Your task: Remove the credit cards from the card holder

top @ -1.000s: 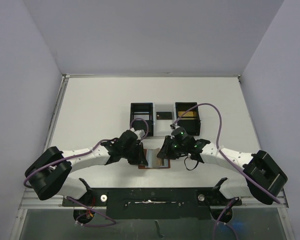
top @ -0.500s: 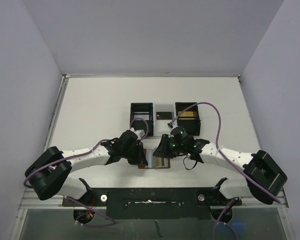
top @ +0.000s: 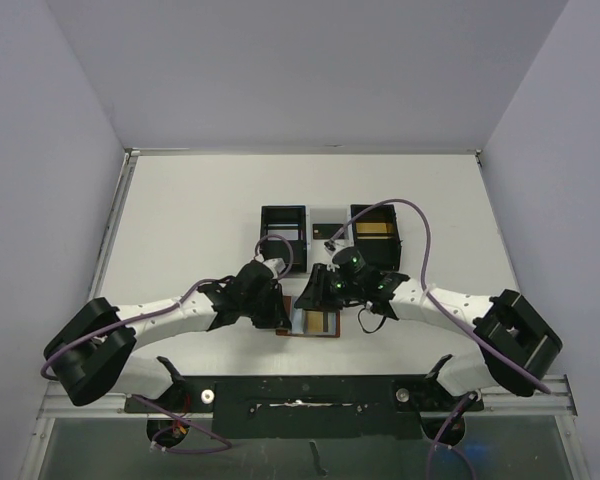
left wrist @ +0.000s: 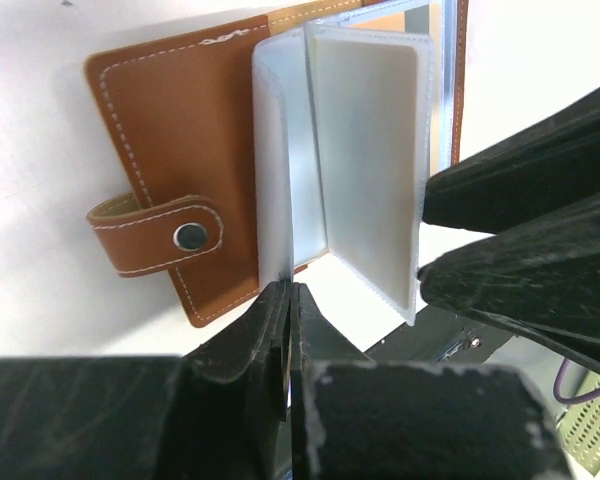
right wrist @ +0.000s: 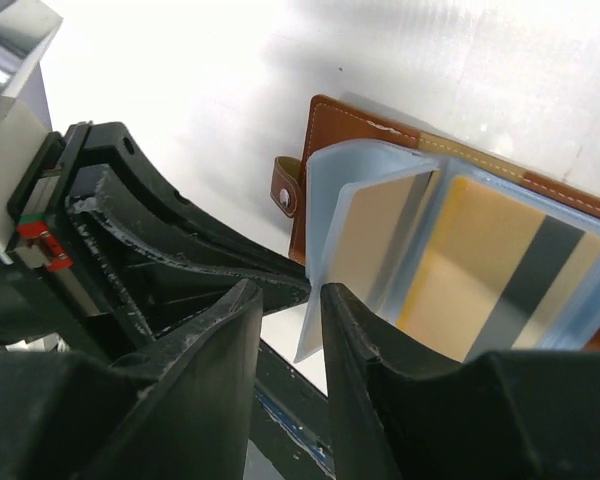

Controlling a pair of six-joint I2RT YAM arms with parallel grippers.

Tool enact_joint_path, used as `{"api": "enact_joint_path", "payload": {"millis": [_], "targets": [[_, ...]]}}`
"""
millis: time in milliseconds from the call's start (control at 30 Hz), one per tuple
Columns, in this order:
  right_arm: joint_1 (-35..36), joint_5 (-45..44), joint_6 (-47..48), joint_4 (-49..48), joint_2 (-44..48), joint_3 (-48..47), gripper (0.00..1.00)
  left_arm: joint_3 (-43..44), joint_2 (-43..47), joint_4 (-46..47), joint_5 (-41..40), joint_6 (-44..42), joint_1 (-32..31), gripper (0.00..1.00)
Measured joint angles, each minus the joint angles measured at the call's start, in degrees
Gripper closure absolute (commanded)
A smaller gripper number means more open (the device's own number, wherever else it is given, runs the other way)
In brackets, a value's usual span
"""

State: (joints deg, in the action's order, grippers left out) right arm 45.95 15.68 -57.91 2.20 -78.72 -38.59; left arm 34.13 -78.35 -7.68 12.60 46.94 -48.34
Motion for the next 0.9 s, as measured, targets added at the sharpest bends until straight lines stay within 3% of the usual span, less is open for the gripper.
{"api": "enact_joint_path", "payload": {"millis": [200, 433, 667, 900], "targets": [[0.28, 1.03, 0.42, -0.85, -4.76, -2.4, 0.65, 0.0, 2.93, -2.32, -3.04, 0.72, 0.0, 0.99], [0.66, 1.36, 0.52, -2.05, -7.06, -3.45, 0.62, -0.37, 8.63, -7.5, -8.04, 2.4, 0.0, 0.81], [0.7, -4.96, 0.55, 3.13, -1.7, -3.54, 0.59, -0.55, 15.5, -10.69, -10.93, 3.17, 0.0, 0.61], [0.63, -9.31, -1.36, 4.22, 0.52, -2.08, 0.69, 0.0, 12.61, -6.56, -7.52, 2.36, 0.0, 0.64]]}}
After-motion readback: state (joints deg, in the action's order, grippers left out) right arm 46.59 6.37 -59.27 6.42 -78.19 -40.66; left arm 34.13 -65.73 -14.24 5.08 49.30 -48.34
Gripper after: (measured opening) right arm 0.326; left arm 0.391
